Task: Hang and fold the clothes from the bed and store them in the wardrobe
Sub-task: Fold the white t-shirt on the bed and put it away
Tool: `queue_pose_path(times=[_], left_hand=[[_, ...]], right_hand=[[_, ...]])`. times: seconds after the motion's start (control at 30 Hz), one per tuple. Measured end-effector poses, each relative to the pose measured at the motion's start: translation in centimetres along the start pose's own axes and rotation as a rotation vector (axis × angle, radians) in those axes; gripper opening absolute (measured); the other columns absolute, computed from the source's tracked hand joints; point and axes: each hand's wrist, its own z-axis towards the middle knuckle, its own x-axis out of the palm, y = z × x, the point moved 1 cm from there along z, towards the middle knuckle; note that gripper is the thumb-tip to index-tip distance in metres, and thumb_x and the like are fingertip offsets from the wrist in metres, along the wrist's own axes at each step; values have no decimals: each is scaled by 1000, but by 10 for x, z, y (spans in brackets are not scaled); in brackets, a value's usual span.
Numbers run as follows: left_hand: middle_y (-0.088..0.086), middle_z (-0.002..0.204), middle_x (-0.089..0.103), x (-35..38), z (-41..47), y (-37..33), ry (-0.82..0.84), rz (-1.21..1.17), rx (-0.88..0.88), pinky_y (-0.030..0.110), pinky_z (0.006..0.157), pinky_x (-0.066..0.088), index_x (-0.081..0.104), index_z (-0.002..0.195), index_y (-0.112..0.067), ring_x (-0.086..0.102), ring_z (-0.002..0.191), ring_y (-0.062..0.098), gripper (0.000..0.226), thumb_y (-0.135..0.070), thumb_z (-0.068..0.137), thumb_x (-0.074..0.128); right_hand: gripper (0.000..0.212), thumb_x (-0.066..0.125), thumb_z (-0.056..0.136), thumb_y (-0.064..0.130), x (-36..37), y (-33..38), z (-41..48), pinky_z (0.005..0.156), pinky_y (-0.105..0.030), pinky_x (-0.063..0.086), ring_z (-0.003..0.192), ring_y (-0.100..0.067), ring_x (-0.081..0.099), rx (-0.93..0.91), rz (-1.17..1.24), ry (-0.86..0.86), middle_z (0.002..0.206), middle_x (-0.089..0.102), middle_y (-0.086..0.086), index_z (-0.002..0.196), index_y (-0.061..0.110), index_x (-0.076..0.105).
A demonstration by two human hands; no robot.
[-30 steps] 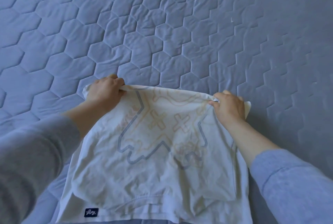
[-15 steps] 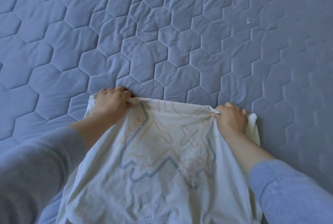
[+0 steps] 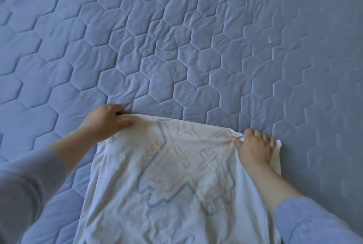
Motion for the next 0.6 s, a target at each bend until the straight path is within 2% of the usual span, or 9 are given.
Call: queue_pose_path(times=[0.13,0.2,0.3,0.33,0.4,0.47,0.6], left_hand=[[-4,86,65,-16,-12,17,-99,-232,-93,30,67,39,64,86,-25,59,83,17,19,-44,87,64],[-1,76,68,-21,-17,25,-174,-278,-196,29,60,40,63,84,-18,64,77,20,27,-45,87,64],[-2,62,71,-23,-19,28,-153,-482,-376,23,53,46,62,82,-17,69,59,13,37,-52,78,72],[-2,65,71,-22,-17,27,-130,-500,-385,24,54,49,62,83,-17,69,58,12,36,-50,76,75],[2,76,71,-19,-11,21,-88,-500,-365,32,65,57,63,86,-16,71,66,19,26,-35,77,79],[6,82,69,-19,-3,14,-94,-484,-336,38,75,58,66,88,-16,69,68,25,12,-19,79,74],[-2,70,66,-20,3,13,-285,-696,-392,35,75,57,73,85,-20,61,63,19,15,-12,81,62]], right_hand=[[41,57,90,32,-18,32,-16,112,-43,25,125,-29,44,-77,108,-47,127,52,-9,128,17,51],[45,58,88,27,-26,54,-25,111,-43,27,124,-29,45,-136,162,-63,127,52,-9,131,17,49],[46,55,88,27,-30,79,-35,104,-39,32,122,-27,46,-169,198,-21,128,50,-8,132,19,46],[46,54,89,27,-30,83,-38,102,-39,33,121,-27,47,-172,208,-5,129,50,-8,133,19,45],[46,53,89,27,-28,86,-42,100,-39,35,121,-28,47,-175,222,10,129,50,-8,134,19,45],[45,53,89,27,-27,84,-42,99,-40,36,121,-28,47,-173,212,15,129,50,-9,133,18,45],[43,53,91,31,-25,65,-35,101,-39,36,124,-28,47,-145,154,52,130,52,-9,131,17,47]])
